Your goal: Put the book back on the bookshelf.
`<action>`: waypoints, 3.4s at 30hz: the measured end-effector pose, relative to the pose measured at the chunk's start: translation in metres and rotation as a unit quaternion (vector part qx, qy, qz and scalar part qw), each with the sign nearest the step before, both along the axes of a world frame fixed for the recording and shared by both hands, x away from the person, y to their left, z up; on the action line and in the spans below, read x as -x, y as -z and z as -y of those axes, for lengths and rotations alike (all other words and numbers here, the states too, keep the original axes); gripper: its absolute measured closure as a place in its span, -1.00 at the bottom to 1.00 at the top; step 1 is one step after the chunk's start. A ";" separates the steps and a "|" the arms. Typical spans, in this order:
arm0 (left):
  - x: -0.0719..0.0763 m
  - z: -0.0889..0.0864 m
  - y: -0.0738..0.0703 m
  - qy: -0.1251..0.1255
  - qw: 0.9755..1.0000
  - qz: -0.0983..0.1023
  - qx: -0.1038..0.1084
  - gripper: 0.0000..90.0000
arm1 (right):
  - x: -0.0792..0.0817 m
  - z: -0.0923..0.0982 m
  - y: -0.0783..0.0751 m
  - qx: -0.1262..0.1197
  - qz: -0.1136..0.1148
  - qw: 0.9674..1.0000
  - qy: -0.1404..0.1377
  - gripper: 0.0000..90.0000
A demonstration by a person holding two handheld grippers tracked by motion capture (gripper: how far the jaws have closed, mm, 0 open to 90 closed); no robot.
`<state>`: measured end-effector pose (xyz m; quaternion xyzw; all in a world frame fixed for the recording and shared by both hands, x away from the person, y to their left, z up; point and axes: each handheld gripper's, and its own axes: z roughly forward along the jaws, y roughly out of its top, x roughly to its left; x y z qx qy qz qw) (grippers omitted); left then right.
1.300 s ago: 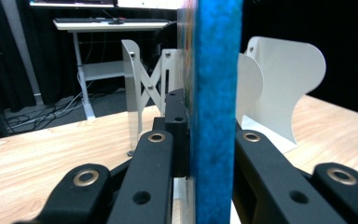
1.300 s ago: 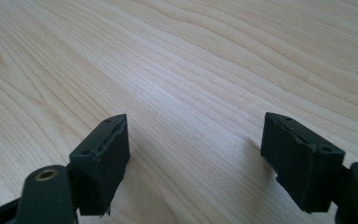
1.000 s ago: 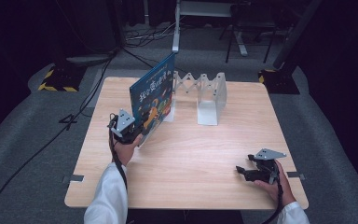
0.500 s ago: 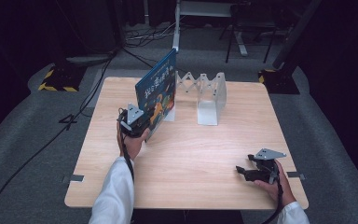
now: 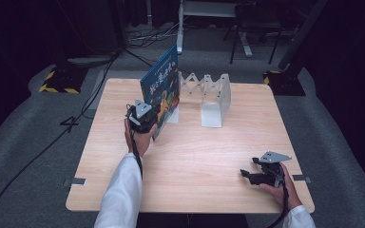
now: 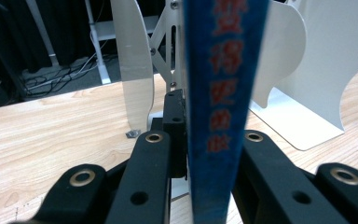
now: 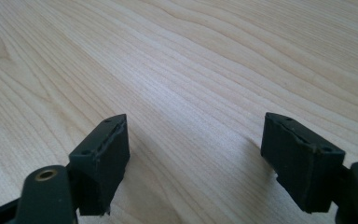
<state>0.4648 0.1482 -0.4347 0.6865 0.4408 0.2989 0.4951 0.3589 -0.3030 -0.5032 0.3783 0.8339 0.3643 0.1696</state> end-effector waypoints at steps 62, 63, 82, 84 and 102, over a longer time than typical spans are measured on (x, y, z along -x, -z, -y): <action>0.047 -0.028 0.000 0.062 0.996 -0.013 -0.058 0.27 | -0.001 -0.001 -0.003 0.008 -0.012 1.000 0.002 -0.48; 0.047 -0.030 -0.002 0.065 0.996 -0.012 -0.061 0.24 | -0.001 -0.002 -0.004 0.008 -0.011 1.000 0.001 -0.48; 0.089 -0.059 -0.017 0.126 0.982 -0.051 -0.130 -0.42 | 0.008 -0.017 -0.045 0.036 0.020 0.999 -0.007 -0.48; 0.093 -0.062 -0.015 0.129 0.980 -0.058 -0.139 -0.45 | 0.009 -0.017 -0.047 0.044 0.022 0.999 -0.005 -0.48; 0.128 -0.074 0.011 0.155 0.957 -0.105 -0.220 -0.60 | 0.017 -0.004 -0.048 0.060 0.027 0.998 0.007 -0.47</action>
